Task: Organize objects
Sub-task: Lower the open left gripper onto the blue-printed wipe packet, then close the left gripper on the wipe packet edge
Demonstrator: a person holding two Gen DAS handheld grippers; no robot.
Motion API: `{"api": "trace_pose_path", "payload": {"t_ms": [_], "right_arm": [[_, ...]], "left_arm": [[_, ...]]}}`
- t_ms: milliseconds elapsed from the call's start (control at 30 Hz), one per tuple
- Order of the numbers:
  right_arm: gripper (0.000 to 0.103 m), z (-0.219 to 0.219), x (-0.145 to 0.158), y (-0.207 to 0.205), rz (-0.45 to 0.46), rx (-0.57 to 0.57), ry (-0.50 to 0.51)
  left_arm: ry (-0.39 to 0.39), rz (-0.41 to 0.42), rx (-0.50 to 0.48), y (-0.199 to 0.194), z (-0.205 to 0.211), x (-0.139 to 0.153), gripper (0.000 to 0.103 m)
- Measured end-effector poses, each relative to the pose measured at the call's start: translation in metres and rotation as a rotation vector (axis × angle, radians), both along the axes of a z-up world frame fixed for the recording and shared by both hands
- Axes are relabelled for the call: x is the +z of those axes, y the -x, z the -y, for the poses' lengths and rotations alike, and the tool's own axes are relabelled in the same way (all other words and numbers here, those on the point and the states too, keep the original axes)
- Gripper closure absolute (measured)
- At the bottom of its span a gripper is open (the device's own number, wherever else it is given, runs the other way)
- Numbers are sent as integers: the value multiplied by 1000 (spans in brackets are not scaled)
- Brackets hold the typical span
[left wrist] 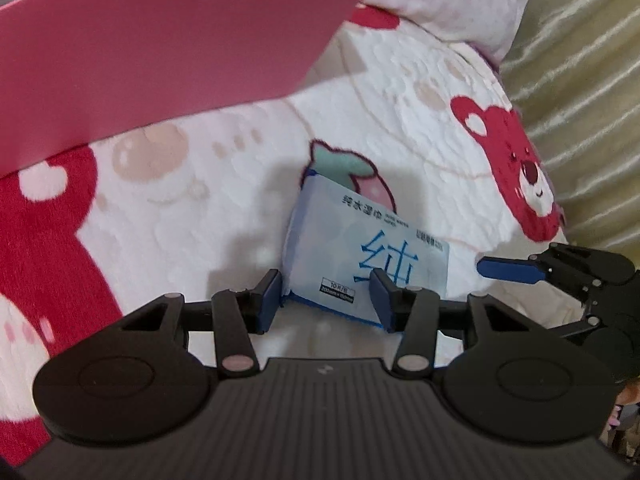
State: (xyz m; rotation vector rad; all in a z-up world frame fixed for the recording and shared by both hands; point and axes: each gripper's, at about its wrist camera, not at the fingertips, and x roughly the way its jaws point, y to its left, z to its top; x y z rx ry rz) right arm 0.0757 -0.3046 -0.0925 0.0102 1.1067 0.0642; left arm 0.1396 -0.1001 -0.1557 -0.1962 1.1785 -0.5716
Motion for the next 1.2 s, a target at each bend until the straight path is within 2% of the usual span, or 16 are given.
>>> {"api": "trace_pose_path", "payload": {"t_ms": [67, 167, 200, 333, 400, 533, 633, 733, 800, 867, 1033, 1200], "right_arm": [[33, -1, 2, 3, -1, 1, -11], [33, 1, 1, 3, -8, -4, 0], [33, 4, 2, 3, -9, -16, 3], [29, 12, 6, 2, -18, -48, -38], [29, 13, 6, 2, -32, -64, -76], [28, 2, 2, 2, -53, -66, -152], [28, -5, -5, -3, -47, -71, -173], [29, -6, -14, -10, -36, -84, -212], [40, -9, -13, -12, -7, -72, -219], [40, -16, -10, -15, 27, -41, -181], [40, -30, -8, -20, 86, 65, -93], [33, -21, -18, -21, 69, 15, -125]], "left_arm": [[-15, -18, 3, 1, 3, 0, 56], [17, -75, 27, 1, -2, -2, 57], [17, -72, 30, 2, -3, -2, 57], [-49, 64, -10, 10, 6, 5, 57], [-42, 133, -2, 12, 9, 7, 57], [-35, 162, -3, 12, 12, 2, 56], [21, 87, 45, 5, 4, -2, 58], [109, -26, 88, -1, -5, -6, 59], [131, -92, 117, 0, -8, -10, 59], [108, -95, 139, 4, -8, -8, 59], [103, -118, 241, 7, -10, -11, 62], [87, -120, 312, 10, -11, -15, 67]]}}
